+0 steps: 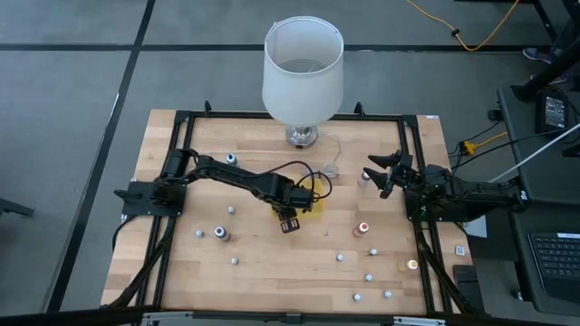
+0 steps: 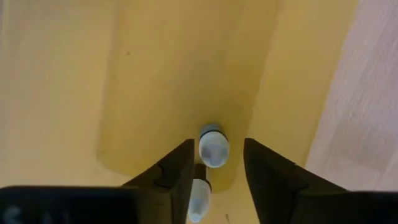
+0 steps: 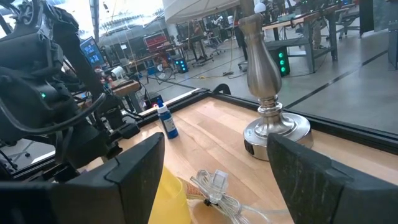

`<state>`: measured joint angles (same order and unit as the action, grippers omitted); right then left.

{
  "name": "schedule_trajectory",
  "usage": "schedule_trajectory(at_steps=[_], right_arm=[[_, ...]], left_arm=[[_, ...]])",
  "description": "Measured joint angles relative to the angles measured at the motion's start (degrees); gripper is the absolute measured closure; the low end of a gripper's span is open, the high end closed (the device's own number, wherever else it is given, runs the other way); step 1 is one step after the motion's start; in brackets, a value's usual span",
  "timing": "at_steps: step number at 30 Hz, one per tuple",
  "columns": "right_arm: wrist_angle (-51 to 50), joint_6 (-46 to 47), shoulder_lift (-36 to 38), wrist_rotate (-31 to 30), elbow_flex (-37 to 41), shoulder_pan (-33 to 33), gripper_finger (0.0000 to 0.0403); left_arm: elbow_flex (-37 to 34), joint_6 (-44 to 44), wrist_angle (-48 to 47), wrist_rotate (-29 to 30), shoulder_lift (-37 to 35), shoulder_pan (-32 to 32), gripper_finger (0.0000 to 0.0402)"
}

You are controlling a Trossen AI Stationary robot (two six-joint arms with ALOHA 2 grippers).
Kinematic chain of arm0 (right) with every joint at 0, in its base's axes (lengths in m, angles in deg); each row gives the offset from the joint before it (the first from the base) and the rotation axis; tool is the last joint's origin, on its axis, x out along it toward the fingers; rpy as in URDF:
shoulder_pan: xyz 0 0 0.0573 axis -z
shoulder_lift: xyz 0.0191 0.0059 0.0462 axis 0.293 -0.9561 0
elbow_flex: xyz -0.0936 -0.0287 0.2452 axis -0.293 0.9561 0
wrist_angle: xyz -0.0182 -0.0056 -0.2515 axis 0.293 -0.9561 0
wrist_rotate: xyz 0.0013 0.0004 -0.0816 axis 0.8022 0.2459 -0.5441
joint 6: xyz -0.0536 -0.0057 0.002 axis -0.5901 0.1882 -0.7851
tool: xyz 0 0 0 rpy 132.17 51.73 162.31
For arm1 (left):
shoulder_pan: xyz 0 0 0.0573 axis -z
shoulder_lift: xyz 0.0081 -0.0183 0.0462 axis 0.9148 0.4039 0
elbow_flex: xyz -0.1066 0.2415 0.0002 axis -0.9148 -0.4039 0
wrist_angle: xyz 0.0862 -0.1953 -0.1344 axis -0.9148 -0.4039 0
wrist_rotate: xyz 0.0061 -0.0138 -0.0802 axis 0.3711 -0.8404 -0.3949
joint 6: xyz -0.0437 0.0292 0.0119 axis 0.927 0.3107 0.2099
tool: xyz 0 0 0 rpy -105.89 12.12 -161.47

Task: Pick & Place food coloring
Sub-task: Put the top small blue food coloring bottle into the yellow bin, then put the small blue food coloring bottle into the yellow bin

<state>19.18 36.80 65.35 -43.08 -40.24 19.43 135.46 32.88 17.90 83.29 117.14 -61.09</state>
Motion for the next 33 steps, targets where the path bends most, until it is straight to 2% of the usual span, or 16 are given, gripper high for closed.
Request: schedule_trajectory(at_steps=[12, 16, 23, 33], right_arm=[[0.0, 0.0, 0.0, 0.0, 0.0, 0.0, 0.0120], [0.0, 0.0, 0.0, 0.0, 0.0, 0.0, 0.0120], [0.0, 0.0, 0.0, 0.0, 0.0, 0.0, 0.0120], [0.0, 0.0, 0.0, 0.0, 0.0, 0.0, 0.0120]], left_arm=[[0.0, 0.1, -3.5, 3.0, -4.1, -1.2, 0.0165], [0.1, 4.2, -6.4, 3.0, -7.1, -2.0, 0.0142], [0.1, 12.9, -17.9, 4.9, -11.9, -3.9, 0.0134], [-0.3, 24.0, -25.9, 7.4, -18.8, -4.1, 0.0136]])
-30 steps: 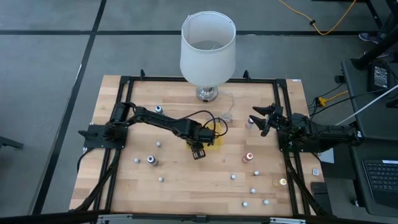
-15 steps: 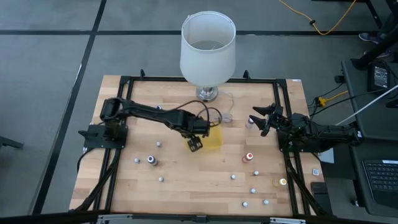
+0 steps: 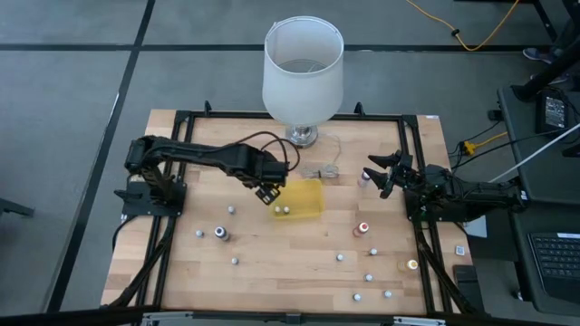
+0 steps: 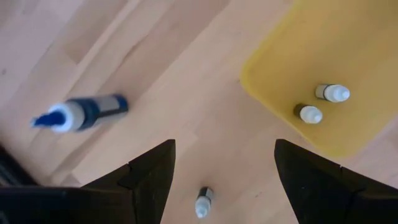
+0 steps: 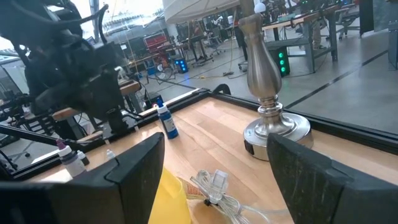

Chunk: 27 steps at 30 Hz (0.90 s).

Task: Pick & Place food coloring
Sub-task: Put the small blue food coloring bottle into the yellow bin

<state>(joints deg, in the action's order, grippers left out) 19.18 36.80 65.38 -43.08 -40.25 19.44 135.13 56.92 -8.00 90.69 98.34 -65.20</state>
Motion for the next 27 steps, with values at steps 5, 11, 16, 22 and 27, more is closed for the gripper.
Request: schedule_trajectory(at_steps=[5, 11, 16, 22, 27], right_arm=[[0.0, 0.0, 0.0, 0.0, 0.0, 0.0, 0.0120], [0.0, 0.0, 0.0, 0.0, 0.0, 0.0, 0.0120], [0.0, 0.0, 0.0, 0.0, 0.0, 0.0, 0.0120], [0.0, 0.0, 0.0, 0.0, 0.0, 0.0, 0.0120], [0.0, 0.0, 0.0, 0.0, 0.0, 0.0, 0.0120]], left_arm=[[-5.5, 7.0, 0.4, -0.5, -5.9, 0.0, 0.0137], [-13.6, 15.6, 0.5, -3.3, -11.4, 0.2, 0.0137], [-19.1, 20.8, 1.8, -5.1, -14.2, 1.1, 0.0137], [-25.1, 25.2, 7.3, -6.7, -16.5, 2.0, 0.0137], [-29.0, 27.1, 11.0, -8.1, -16.5, 2.8, 0.0137]])
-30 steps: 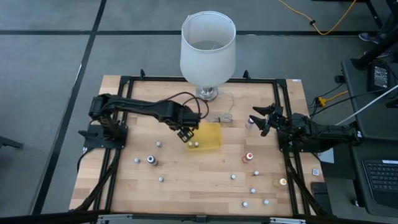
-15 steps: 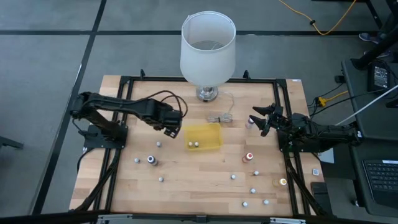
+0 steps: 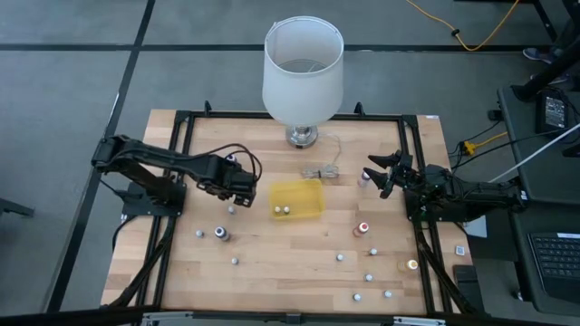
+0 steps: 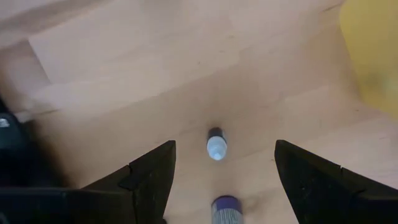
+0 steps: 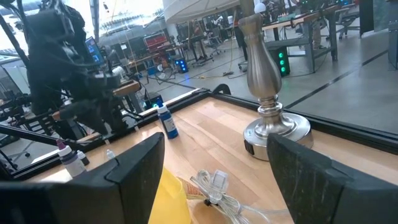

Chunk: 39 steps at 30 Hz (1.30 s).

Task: Pick & Place food coloring
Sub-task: Put the small blue food coloring bottle into the yellow bin

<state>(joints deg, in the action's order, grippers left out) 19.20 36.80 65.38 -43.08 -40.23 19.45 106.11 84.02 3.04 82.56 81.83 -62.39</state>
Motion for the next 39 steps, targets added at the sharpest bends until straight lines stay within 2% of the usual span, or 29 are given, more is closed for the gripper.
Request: schedule_trajectory(at_steps=[14, 26, 34, 39], right_arm=[[0.0, 0.0, 0.0, 0.0, 0.0, 0.0, 0.0120], [0.0, 0.0, 0.0, 0.0, 0.0, 0.0, 0.0120], [0.0, 0.0, 0.0, 0.0, 0.0, 0.0, 0.0120], [0.0, 0.0, 0.0, 0.0, 0.0, 0.0, 0.0120]], left_arm=[[-9.3, 5.9, 11.0, -0.3, 1.8, 4.2, 0.0137], [-9.4, 5.9, 15.0, -0.7, 8.4, 6.2, 0.0137], [-9.4, 6.3, 14.6, -1.3, 9.0, 6.4, 0.0138], [-9.4, 7.1, 12.9, -1.7, 9.0, 6.4, 0.0161]])
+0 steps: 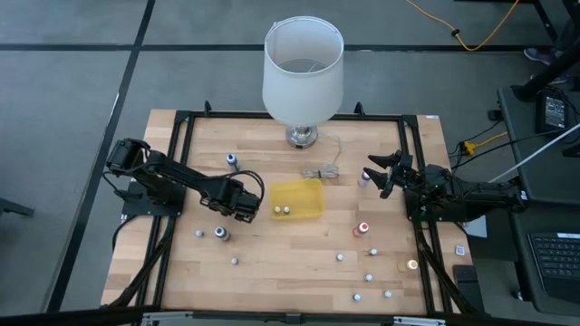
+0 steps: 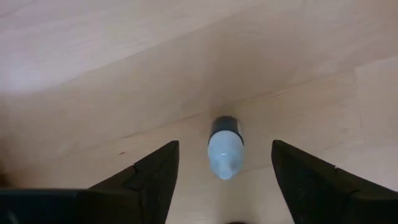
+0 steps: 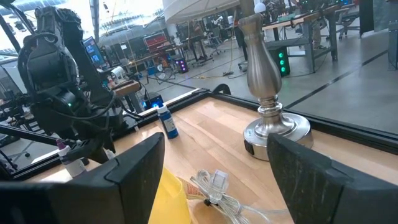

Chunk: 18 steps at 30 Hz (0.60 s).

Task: Pick & Place food coloring
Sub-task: Put the small blue food coloring bottle into the yellow bin

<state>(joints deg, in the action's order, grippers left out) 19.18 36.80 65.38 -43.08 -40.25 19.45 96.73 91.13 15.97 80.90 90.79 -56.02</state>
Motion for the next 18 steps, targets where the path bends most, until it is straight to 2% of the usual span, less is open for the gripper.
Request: schedule_trajectory(at_steps=[12, 18], right_arm=[[0.0, 0.0, 0.0, 0.0, 0.0, 0.0, 0.0120], [0.0, 0.0, 0.0, 0.0, 0.0, 0.0, 0.0120]], left_arm=[[0.0, -0.9, 0.1, -0.2, 0.0, 0.0, 0.0270], [0.0, -1.0, 0.4, -0.2, 0.0, 0.0, 0.0311]])
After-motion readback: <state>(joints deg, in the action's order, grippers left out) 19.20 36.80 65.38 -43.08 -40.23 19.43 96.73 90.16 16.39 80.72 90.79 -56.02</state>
